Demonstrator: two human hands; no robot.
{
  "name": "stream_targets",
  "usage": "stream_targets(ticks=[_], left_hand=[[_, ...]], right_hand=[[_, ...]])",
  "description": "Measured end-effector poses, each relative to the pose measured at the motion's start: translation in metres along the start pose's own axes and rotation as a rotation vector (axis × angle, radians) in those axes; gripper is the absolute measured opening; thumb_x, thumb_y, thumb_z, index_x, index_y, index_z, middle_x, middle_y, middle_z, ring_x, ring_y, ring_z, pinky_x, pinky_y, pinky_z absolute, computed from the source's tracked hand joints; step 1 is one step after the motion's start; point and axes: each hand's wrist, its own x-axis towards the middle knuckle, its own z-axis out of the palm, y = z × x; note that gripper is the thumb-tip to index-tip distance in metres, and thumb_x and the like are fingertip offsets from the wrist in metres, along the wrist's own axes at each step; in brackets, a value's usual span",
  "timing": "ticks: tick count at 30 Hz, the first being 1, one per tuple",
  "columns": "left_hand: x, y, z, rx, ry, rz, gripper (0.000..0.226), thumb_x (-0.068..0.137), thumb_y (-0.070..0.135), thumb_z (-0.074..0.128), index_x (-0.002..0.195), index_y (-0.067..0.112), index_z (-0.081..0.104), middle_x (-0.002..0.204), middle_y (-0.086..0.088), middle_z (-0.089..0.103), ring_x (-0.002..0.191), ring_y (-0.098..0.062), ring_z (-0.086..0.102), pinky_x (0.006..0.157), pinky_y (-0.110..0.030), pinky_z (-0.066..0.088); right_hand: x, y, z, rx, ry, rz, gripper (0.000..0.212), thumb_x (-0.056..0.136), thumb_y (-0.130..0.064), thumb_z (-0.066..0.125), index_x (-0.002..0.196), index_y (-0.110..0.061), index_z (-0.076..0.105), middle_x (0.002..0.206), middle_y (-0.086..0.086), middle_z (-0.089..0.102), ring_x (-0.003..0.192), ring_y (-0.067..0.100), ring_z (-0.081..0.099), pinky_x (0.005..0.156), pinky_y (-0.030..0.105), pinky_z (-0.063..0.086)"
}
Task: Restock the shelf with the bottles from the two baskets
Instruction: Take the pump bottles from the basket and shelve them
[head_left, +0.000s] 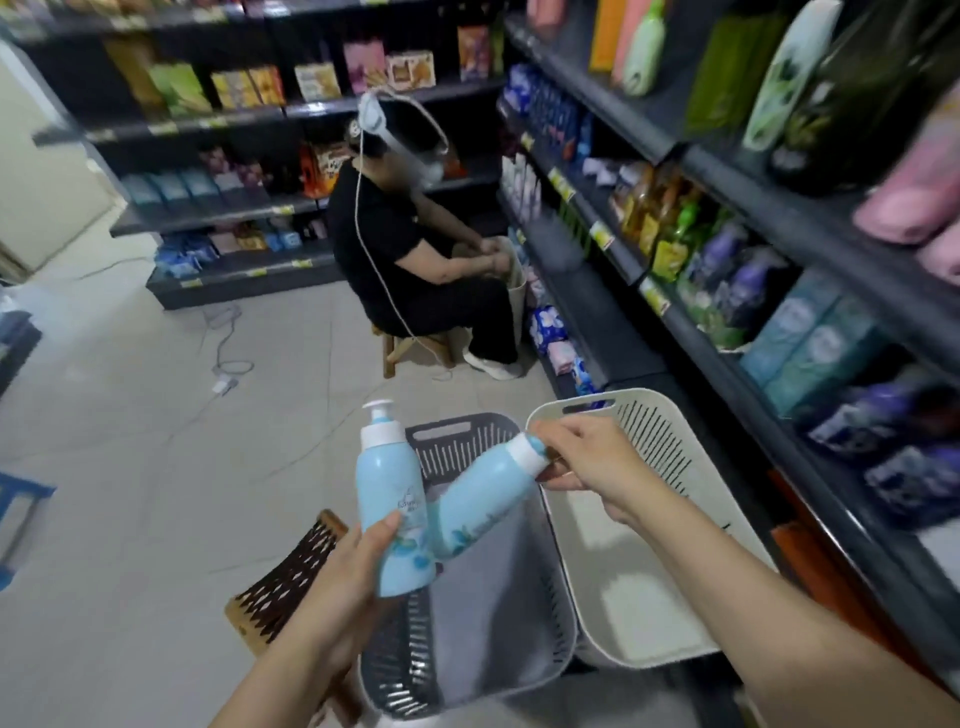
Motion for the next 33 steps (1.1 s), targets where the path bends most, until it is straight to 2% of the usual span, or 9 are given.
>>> stream_targets(ticks=[4,7,13,17,20,23,27,30,33], left_hand=[[0.003,0.019,0.038,-0.060,-0.068,0.024,0.051,0.073,0.032,0.058,0.116,0.005,0.057,0.102,-0.018,0.071,0.089,-0.031,0.068,0.065,-0.038,0.059],[0.001,0.029,0.063,-0.067,-0.170,0.011,0.050,0.072,0.032,0.059,0.116,0.006,0.057,0.104,-0.017,0.071,0.100,-0.035,0.064,0.078,-0.045,0.057],[-0.019,0.047,0.099,-0.005,-0.425,-0.013,0.046,0.075,0.032,0.058,0.115,0.009,0.057,0.103,-0.015,0.072,0.096,-0.033,0.065,0.089,-0.049,0.050],[-0.037,0.045,0.125,0.085,-0.581,-0.060,0.053,0.074,0.034,0.067,0.120,0.010,0.057,0.110,-0.015,0.070,0.102,-0.033,0.065,0.094,-0.049,0.047],[-0.054,0.034,0.147,0.144,-0.715,-0.166,0.058,0.072,0.038,0.062,0.122,0.011,0.055,0.112,-0.015,0.069,0.105,-0.033,0.064,0.088,-0.044,0.052],[-0.081,0.017,0.176,0.187,-0.870,-0.284,0.056,0.070,0.037,0.061,0.118,0.007,0.056,0.105,-0.017,0.071,0.090,-0.028,0.070,0.073,-0.039,0.058],[-0.127,-0.008,0.217,0.247,-1.034,-0.310,0.041,0.073,0.029,0.063,0.107,0.007,0.056,0.081,-0.012,0.073,0.070,-0.024,0.070,0.060,-0.035,0.060],[-0.162,-0.027,0.244,0.324,-1.130,-0.255,0.069,0.057,0.035,0.085,0.112,0.007,0.056,0.083,-0.011,0.072,0.074,-0.024,0.069,0.060,-0.035,0.058],[-0.198,-0.048,0.270,0.418,-1.249,-0.158,0.078,0.056,0.040,0.086,0.119,0.007,0.054,0.097,-0.015,0.071,0.085,-0.026,0.068,0.062,-0.034,0.056]], right_hand=[[-0.032,-0.025,-0.018,0.120,0.178,-0.073,0.029,0.091,-0.034,0.057,0.087,-0.005,0.062,0.082,0.009,0.064,0.064,0.017,0.063,0.062,0.036,0.059],[-0.061,-0.037,-0.024,0.205,0.289,-0.138,0.025,0.090,-0.043,0.055,0.089,-0.017,0.057,0.095,0.003,0.063,0.085,0.021,0.064,0.072,0.041,0.057],[-0.125,-0.045,-0.026,0.250,0.404,-0.240,0.035,0.083,-0.041,0.065,0.111,-0.024,0.055,0.112,-0.002,0.065,0.103,0.015,0.063,0.088,0.041,0.055],[-0.177,-0.031,-0.033,0.180,0.503,-0.260,0.054,0.071,-0.004,0.078,0.102,-0.034,0.046,0.102,-0.009,0.063,0.090,0.002,0.061,0.074,0.018,0.053],[-0.226,-0.018,-0.044,0.146,0.661,-0.242,0.065,0.067,0.004,0.079,0.103,-0.035,0.042,0.101,-0.011,0.059,0.086,-0.005,0.057,0.062,0.008,0.049],[-0.279,-0.004,-0.056,0.170,0.861,-0.220,0.065,0.068,0.000,0.080,0.111,-0.030,0.041,0.101,-0.009,0.060,0.087,-0.004,0.057,0.067,0.012,0.052],[-0.355,0.019,-0.077,0.231,1.060,-0.199,0.070,0.069,-0.007,0.080,0.122,-0.028,0.040,0.111,-0.004,0.061,0.100,0.007,0.060,0.091,0.036,0.052],[-0.412,0.036,-0.088,0.268,1.152,-0.230,0.068,0.073,-0.004,0.077,0.122,-0.032,0.040,0.111,-0.008,0.060,0.098,0.001,0.058,0.084,0.028,0.053],[-0.464,0.055,-0.096,0.319,1.277,-0.236,0.068,0.073,-0.005,0.077,0.123,-0.033,0.040,0.113,-0.009,0.060,0.099,0.003,0.059,0.081,0.027,0.054]])
